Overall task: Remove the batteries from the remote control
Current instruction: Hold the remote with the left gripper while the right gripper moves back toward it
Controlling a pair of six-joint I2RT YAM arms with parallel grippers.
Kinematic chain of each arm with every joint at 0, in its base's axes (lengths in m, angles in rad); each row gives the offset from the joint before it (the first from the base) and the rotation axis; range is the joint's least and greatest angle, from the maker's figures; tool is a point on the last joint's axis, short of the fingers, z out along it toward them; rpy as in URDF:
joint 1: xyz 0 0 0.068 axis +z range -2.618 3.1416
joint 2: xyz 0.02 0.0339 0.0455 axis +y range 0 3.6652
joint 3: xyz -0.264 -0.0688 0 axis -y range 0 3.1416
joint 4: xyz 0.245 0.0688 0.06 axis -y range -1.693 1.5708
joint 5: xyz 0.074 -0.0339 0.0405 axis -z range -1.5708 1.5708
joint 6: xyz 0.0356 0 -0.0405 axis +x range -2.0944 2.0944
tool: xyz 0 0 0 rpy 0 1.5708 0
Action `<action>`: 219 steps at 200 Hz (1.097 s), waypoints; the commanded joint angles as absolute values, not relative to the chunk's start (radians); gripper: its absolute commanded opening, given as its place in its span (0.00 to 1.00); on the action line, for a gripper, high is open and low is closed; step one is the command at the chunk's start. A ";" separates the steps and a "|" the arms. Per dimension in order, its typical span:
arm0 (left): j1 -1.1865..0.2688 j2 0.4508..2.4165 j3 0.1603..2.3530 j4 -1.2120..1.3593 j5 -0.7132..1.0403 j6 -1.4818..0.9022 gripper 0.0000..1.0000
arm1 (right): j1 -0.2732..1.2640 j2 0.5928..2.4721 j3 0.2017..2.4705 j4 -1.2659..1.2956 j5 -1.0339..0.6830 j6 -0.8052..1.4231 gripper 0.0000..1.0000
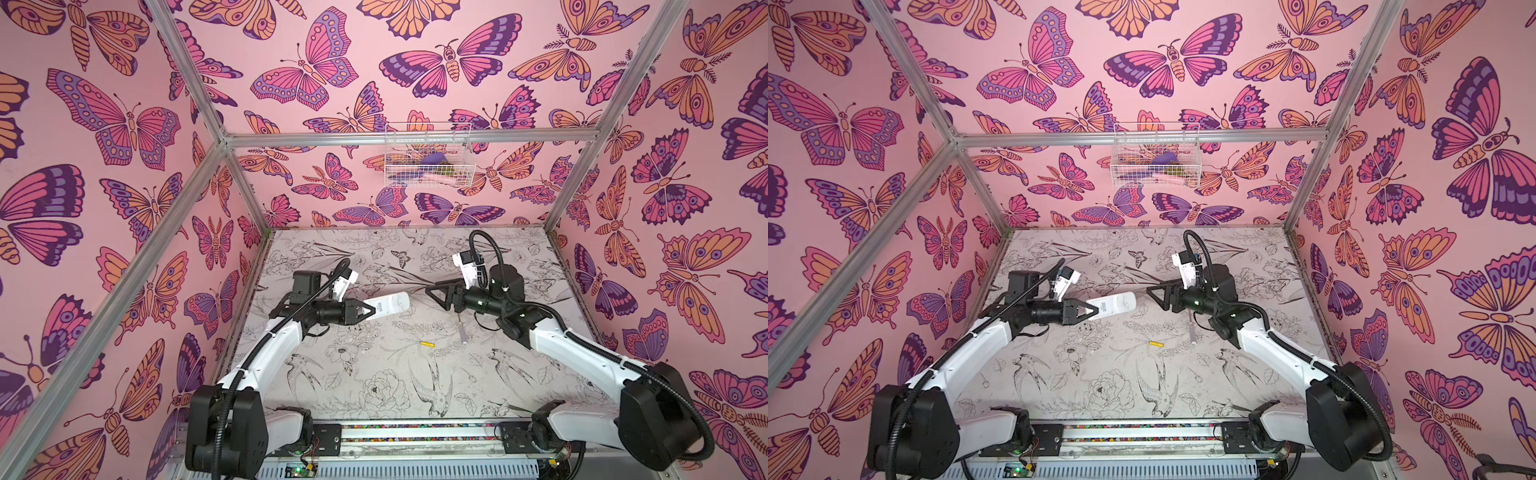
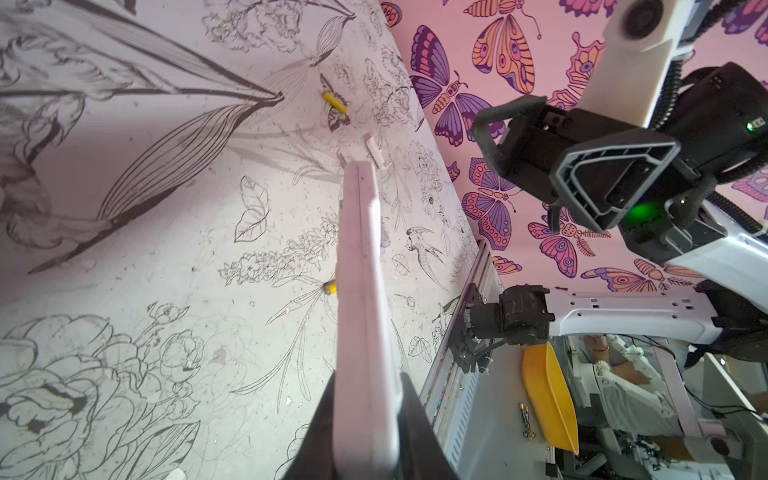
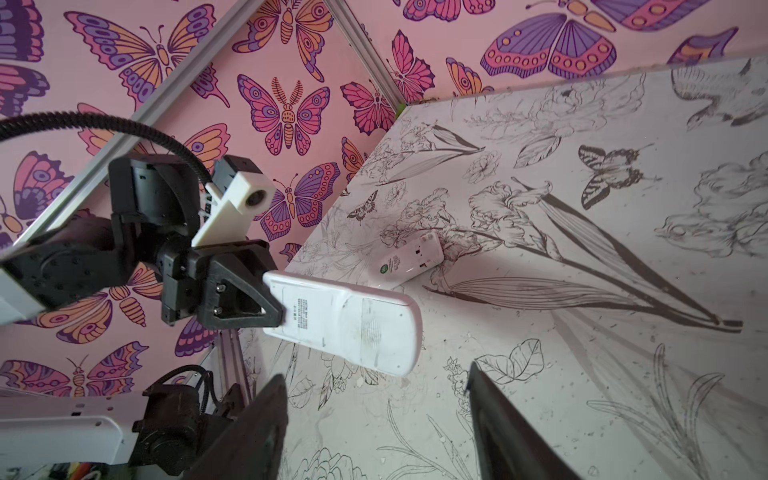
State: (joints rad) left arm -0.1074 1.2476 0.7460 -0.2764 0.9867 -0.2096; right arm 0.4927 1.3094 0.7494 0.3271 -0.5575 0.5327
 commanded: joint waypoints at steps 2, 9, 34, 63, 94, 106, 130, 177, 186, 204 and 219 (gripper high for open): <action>-0.064 1.208 0.656 -0.103 0.992 -0.313 0.00 | 0.510 1.392 0.735 0.426 -0.551 0.688 0.65; -0.053 1.205 0.635 -0.087 0.982 -0.322 0.00 | 0.520 1.417 0.733 0.452 -0.559 0.714 0.65; -0.043 1.184 0.560 -0.023 0.963 -0.328 0.00 | 0.557 1.507 0.722 0.573 -0.572 0.761 0.63; -0.039 1.184 0.536 0.044 0.999 -0.376 0.00 | 0.577 1.621 0.751 0.629 -0.621 0.826 0.61; -0.036 1.188 0.519 0.155 1.035 -0.444 0.00 | 0.584 1.712 0.790 0.649 -0.675 0.828 0.61; -0.035 1.193 0.519 0.175 1.043 -0.468 0.00 | 0.584 1.728 0.805 0.650 -0.681 0.839 0.61; -0.032 1.191 0.488 0.239 1.060 -0.504 0.00 | 0.584 1.756 0.827 0.669 -0.705 0.830 0.61; -0.029 1.198 0.476 0.310 1.092 -0.545 0.00 | 0.584 1.789 0.863 0.687 -0.724 0.828 0.61; -0.028 1.199 0.475 0.310 1.096 -0.542 0.00 | 0.584 1.801 0.875 0.687 -0.727 0.836 0.61; -0.027 1.206 0.484 0.311 1.095 -0.546 0.00 | 0.586 1.810 0.881 0.718 -0.732 0.862 0.61; -0.028 1.206 0.472 0.311 1.094 -0.541 0.00 | 0.588 1.813 0.881 0.751 -0.737 0.854 0.61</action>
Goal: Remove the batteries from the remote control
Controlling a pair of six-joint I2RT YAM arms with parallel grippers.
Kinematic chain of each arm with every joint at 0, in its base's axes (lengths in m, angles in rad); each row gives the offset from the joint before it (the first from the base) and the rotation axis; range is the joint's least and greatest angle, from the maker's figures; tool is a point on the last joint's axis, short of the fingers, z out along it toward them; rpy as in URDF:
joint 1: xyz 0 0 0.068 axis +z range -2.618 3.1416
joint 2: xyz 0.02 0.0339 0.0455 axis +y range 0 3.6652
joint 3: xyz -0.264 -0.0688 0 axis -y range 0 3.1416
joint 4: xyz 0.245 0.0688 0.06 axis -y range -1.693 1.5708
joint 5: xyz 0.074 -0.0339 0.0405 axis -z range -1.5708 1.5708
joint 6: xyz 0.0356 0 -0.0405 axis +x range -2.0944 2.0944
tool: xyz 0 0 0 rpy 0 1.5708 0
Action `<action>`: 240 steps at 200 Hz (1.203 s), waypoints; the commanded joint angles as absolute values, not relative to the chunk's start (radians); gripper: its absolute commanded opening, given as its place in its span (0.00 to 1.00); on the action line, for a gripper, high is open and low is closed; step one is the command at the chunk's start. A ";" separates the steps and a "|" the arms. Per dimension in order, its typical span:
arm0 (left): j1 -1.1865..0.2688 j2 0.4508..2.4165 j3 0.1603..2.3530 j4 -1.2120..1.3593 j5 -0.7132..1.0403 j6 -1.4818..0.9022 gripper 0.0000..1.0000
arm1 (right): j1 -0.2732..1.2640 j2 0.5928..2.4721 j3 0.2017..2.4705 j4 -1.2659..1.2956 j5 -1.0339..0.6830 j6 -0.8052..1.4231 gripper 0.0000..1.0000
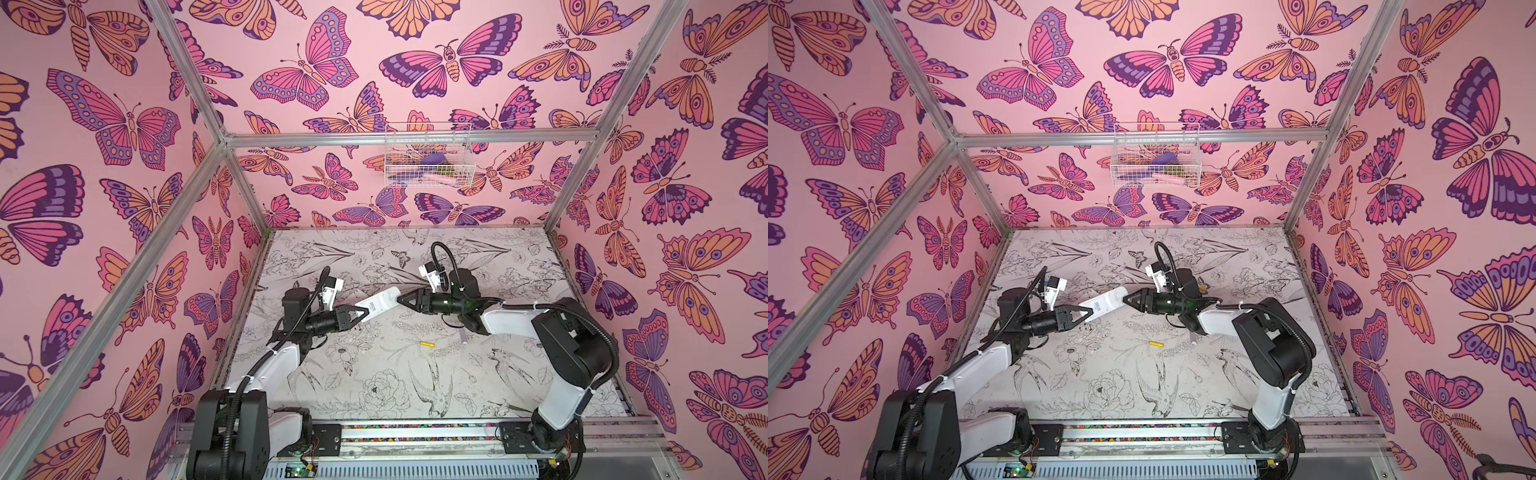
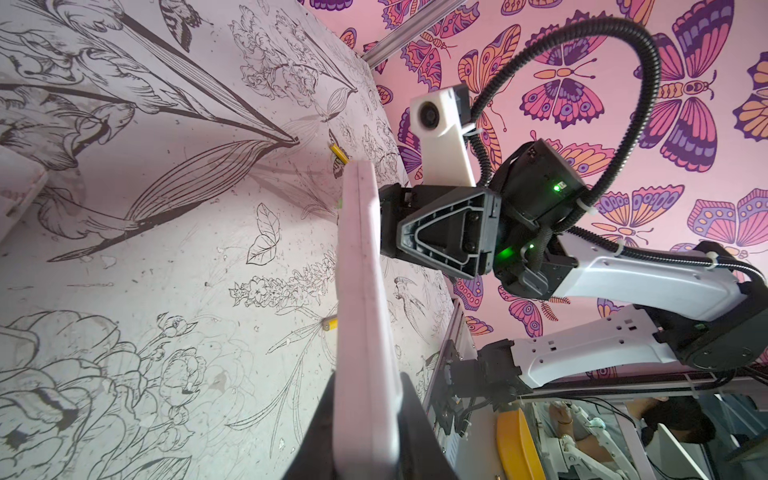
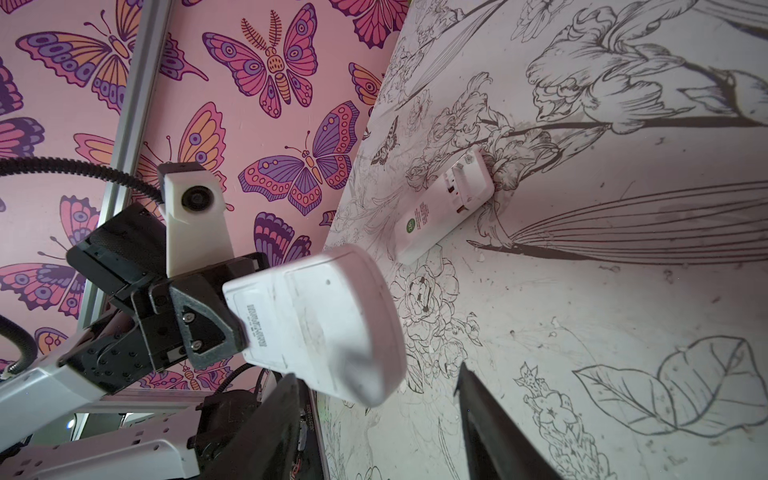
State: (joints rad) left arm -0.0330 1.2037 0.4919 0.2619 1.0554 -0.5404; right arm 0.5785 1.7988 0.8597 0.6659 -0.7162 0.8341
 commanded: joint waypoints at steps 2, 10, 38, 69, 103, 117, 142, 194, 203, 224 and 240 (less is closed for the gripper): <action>-0.026 1.206 0.470 0.311 1.094 -0.539 0.00 | 0.588 1.813 0.883 0.749 -0.739 0.851 0.61; -0.028 1.206 0.468 0.307 1.097 -0.532 0.00 | 0.588 1.818 0.891 0.736 -0.738 0.839 0.61; -0.028 1.217 0.479 0.305 1.092 -0.535 0.00 | 0.591 1.820 0.907 0.727 -0.741 0.851 0.59; -0.028 1.217 0.475 0.305 1.097 -0.531 0.00 | 0.594 1.827 0.925 0.686 -0.747 0.818 0.56; -0.029 1.218 0.470 0.316 1.097 -0.537 0.00 | 0.603 1.831 0.938 0.686 -0.757 0.804 0.50; -0.029 1.221 0.476 0.315 1.095 -0.538 0.00 | 0.604 1.836 0.946 0.671 -0.756 0.806 0.46; -0.029 1.219 0.474 0.316 1.094 -0.541 0.00 | 0.618 1.832 0.949 0.652 -0.746 0.786 0.45; -0.029 1.213 0.472 0.314 1.091 -0.540 0.00 | 0.634 1.831 0.966 0.617 -0.735 0.759 0.45; -0.029 1.210 0.470 0.312 1.092 -0.536 0.00 | 0.633 1.832 0.969 0.601 -0.732 0.753 0.44; -0.029 1.210 0.482 0.310 1.090 -0.539 0.00 | 0.638 1.821 0.958 0.608 -0.717 0.762 0.43; -0.029 1.203 0.470 0.310 1.088 -0.538 0.00 | 0.640 1.819 0.956 0.608 -0.716 0.753 0.40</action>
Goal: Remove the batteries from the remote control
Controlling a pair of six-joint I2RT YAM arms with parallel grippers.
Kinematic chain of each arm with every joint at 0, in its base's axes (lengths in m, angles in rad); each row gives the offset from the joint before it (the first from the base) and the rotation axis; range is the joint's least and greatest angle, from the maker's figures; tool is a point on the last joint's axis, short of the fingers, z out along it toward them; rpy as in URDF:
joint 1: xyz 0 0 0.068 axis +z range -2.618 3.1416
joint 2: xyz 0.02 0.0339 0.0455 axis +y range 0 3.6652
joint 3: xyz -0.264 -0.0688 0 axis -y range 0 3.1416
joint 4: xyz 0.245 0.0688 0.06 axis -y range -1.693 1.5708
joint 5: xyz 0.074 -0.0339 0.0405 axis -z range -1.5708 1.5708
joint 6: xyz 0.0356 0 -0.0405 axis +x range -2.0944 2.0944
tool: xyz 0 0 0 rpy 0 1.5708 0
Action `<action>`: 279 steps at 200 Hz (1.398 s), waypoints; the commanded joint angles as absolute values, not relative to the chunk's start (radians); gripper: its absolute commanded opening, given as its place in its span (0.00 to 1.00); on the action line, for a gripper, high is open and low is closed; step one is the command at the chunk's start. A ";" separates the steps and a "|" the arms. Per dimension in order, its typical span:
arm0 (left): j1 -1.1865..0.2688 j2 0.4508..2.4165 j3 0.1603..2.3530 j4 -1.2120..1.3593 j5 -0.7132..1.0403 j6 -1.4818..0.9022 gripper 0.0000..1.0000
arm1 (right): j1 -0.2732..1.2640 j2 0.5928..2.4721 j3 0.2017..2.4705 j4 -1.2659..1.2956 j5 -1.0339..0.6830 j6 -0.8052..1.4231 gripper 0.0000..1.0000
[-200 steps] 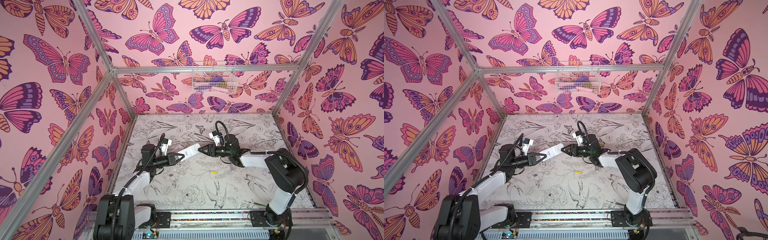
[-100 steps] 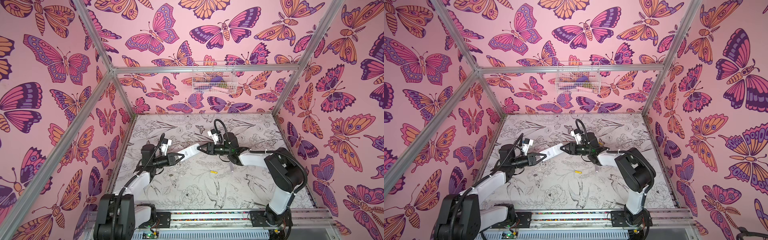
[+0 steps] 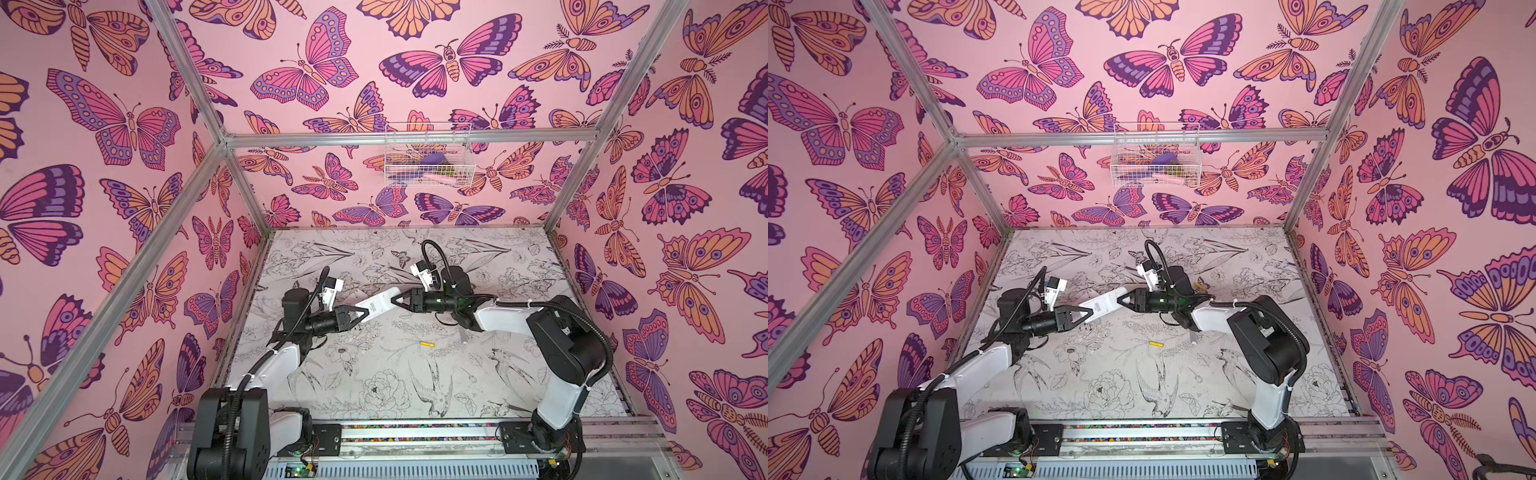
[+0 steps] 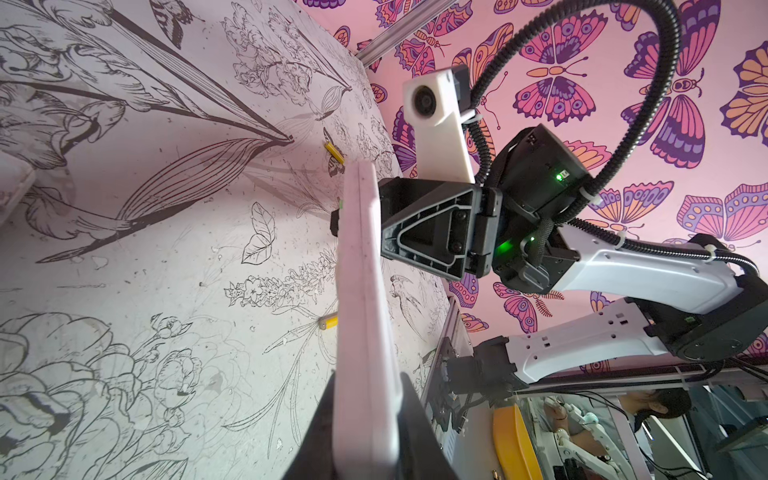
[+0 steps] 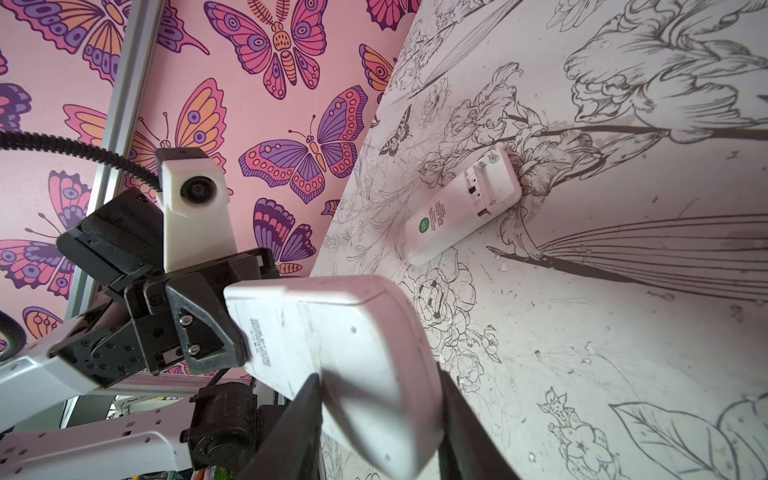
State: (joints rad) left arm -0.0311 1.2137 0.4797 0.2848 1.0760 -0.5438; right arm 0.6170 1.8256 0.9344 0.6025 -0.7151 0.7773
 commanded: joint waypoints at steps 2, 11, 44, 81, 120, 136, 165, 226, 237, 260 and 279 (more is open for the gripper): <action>-0.029 1.202 0.468 0.309 1.088 -0.537 0.00 | 0.640 1.819 0.956 0.607 -0.716 0.751 0.40; -0.029 1.200 0.468 0.303 1.089 -0.531 0.00 | 0.640 1.820 0.954 0.604 -0.713 0.746 0.38; -0.030 1.203 0.476 0.299 1.079 -0.536 0.00 | 0.639 1.809 0.936 0.610 -0.697 0.746 0.34; -0.035 1.213 0.497 0.256 1.068 -0.516 0.00 | 0.638 1.787 0.921 0.593 -0.687 0.729 0.34; -0.069 1.223 0.526 0.194 1.073 -0.477 0.00 | 0.632 1.781 0.918 0.568 -0.681 0.711 0.42; -0.073 1.230 0.530 0.184 1.071 -0.471 0.00 | 0.639 1.784 0.924 0.588 -0.688 0.721 0.45; -0.094 1.243 0.534 0.179 1.066 -0.465 0.00 | 0.641 1.811 0.949 0.579 -0.697 0.715 0.43; -0.102 1.262 0.557 0.175 1.063 -0.467 0.00 | 0.636 1.796 0.915 0.599 -0.692 0.715 0.33; -0.104 1.263 0.560 0.169 1.059 -0.462 0.00 | 0.631 1.790 0.903 0.606 -0.693 0.709 0.33; -0.105 1.300 0.574 0.157 1.054 -0.470 0.00 | 0.614 1.789 0.887 0.622 -0.696 0.732 0.33; -0.107 1.315 0.592 0.143 1.057 -0.470 0.00 | 0.611 1.770 0.870 0.659 -0.695 0.744 0.43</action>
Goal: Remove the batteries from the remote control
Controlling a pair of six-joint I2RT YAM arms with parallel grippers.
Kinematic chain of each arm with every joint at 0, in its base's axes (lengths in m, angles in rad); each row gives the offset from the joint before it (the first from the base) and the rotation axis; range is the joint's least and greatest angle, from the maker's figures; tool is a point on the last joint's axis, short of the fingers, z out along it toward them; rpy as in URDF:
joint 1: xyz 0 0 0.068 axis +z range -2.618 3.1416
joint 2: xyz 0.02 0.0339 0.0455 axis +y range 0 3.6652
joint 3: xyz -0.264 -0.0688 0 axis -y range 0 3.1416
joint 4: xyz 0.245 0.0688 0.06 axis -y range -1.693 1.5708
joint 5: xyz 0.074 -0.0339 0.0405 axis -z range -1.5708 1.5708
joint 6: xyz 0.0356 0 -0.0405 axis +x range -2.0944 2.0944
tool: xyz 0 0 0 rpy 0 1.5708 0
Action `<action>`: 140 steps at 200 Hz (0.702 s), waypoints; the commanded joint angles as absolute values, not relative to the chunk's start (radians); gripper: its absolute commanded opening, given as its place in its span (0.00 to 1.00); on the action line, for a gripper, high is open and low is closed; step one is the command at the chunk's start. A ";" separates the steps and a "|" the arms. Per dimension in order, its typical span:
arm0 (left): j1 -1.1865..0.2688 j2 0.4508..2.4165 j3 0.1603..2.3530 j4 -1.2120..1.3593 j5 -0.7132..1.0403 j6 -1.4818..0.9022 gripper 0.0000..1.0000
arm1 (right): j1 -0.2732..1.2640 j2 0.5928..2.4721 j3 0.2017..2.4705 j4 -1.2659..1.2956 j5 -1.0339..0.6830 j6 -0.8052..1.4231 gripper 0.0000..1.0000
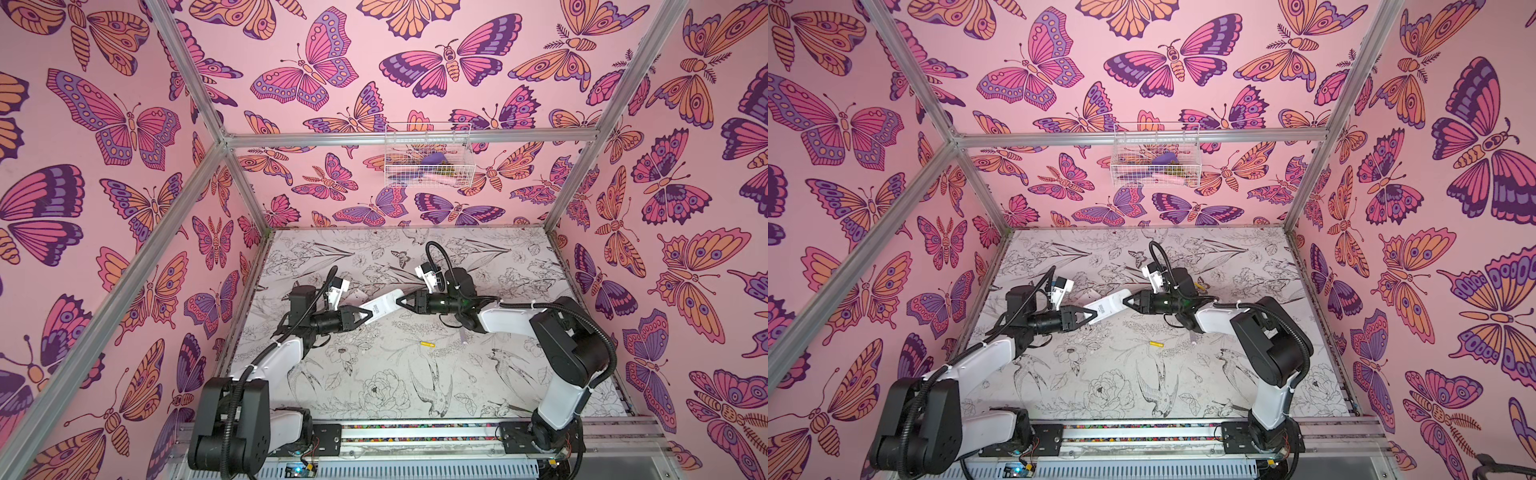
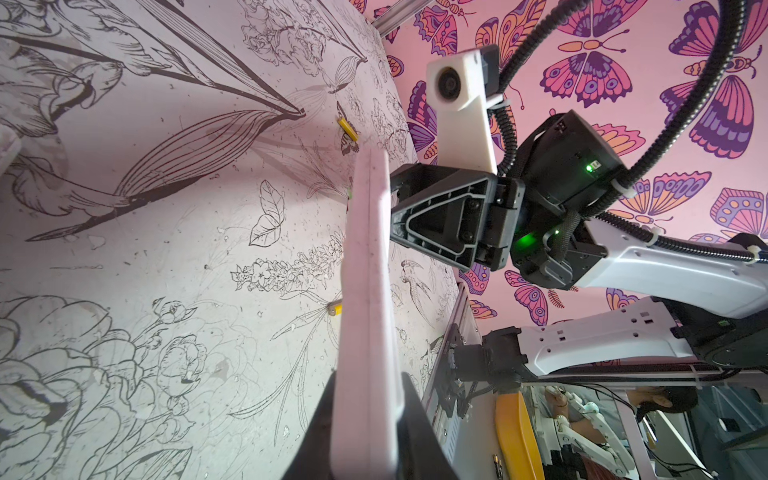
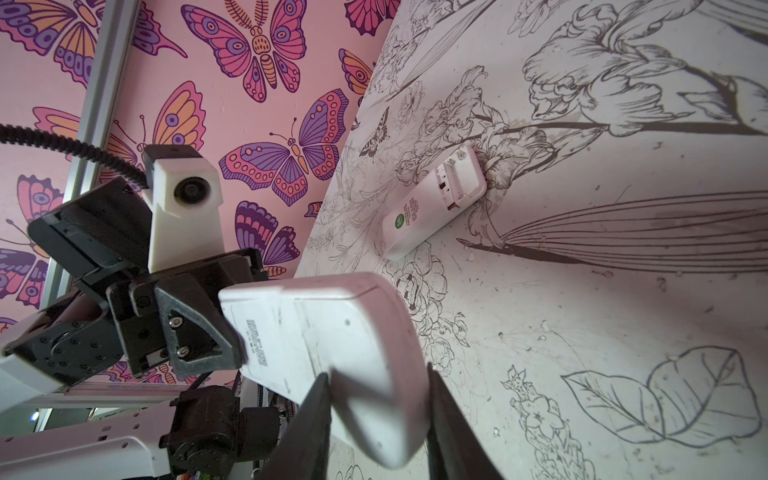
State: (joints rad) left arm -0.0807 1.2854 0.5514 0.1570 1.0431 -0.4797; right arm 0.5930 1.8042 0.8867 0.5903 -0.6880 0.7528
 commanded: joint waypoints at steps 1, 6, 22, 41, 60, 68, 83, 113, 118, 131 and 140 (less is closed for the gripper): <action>-0.107 1.315 0.592 0.142 1.057 -0.469 0.00 | 0.611 1.770 0.870 0.660 -0.696 0.744 0.44; -0.110 1.318 0.596 0.139 1.054 -0.466 0.00 | 0.611 1.770 0.871 0.665 -0.700 0.743 0.45; -0.118 1.325 0.597 0.137 1.045 -0.467 0.00 | 0.610 1.783 0.885 0.672 -0.719 0.746 0.46; -0.121 1.331 0.601 0.133 1.051 -0.469 0.00 | 0.612 1.792 0.895 0.686 -0.718 0.773 0.46; -0.121 1.327 0.591 0.132 1.042 -0.458 0.00 | 0.614 1.800 0.890 0.699 -0.720 0.769 0.45; -0.121 1.325 0.588 0.128 1.043 -0.454 0.00 | 0.615 1.807 0.891 0.698 -0.716 0.771 0.45; -0.122 1.328 0.592 0.124 1.049 -0.454 0.00 | 0.615 1.815 0.894 0.705 -0.709 0.788 0.43; -0.125 1.328 0.589 0.121 1.041 -0.445 0.00 | 0.614 1.825 0.898 0.716 -0.694 0.795 0.33; -0.124 1.328 0.589 0.123 1.043 -0.445 0.00 | 0.615 1.825 0.899 0.708 -0.690 0.792 0.33; -0.125 1.332 0.593 0.122 1.047 -0.448 0.00 | 0.612 1.821 0.894 0.691 -0.670 0.789 0.33; -0.126 1.335 0.596 0.123 1.049 -0.448 0.00 | 0.611 1.812 0.882 0.693 -0.662 0.781 0.33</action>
